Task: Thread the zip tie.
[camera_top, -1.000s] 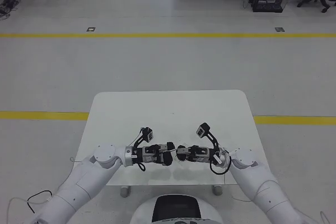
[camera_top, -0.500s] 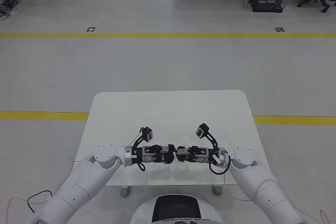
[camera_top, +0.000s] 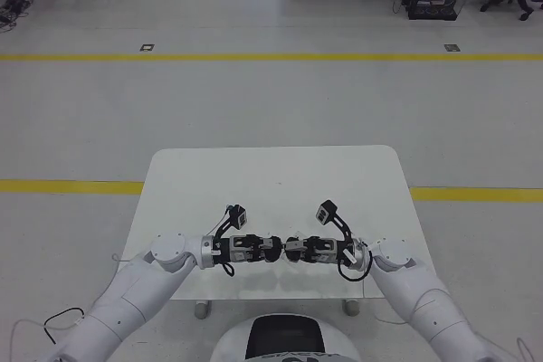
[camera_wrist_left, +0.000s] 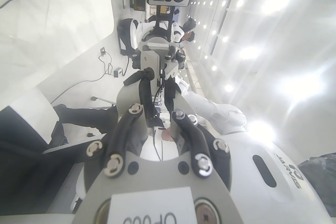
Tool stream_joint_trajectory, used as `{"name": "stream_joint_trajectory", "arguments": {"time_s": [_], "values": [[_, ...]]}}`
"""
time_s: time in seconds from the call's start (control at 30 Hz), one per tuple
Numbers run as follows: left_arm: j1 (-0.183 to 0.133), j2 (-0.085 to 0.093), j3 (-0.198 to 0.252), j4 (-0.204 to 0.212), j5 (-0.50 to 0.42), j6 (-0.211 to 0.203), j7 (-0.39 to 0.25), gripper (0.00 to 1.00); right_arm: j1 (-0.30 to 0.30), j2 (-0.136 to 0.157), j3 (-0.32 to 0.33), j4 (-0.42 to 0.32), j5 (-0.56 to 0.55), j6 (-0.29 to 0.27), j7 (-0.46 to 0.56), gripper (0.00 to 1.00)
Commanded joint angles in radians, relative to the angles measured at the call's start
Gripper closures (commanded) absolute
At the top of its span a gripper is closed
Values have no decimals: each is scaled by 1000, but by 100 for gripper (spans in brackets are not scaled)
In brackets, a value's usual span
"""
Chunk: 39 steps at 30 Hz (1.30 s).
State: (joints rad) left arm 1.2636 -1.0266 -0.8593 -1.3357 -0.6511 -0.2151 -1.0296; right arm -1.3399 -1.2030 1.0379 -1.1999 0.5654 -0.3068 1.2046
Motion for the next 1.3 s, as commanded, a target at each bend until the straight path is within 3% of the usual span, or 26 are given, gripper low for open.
{"name": "stream_joint_trajectory", "arguments": {"time_s": [0.0,1.27], "values": [[0,0,0,0,1,0,1,90,1,1,-1,2,1,2,1,100],[0,2,6,3,-2,-5,-1,94,17,4,-31,23,17,19,-10,100]]}}
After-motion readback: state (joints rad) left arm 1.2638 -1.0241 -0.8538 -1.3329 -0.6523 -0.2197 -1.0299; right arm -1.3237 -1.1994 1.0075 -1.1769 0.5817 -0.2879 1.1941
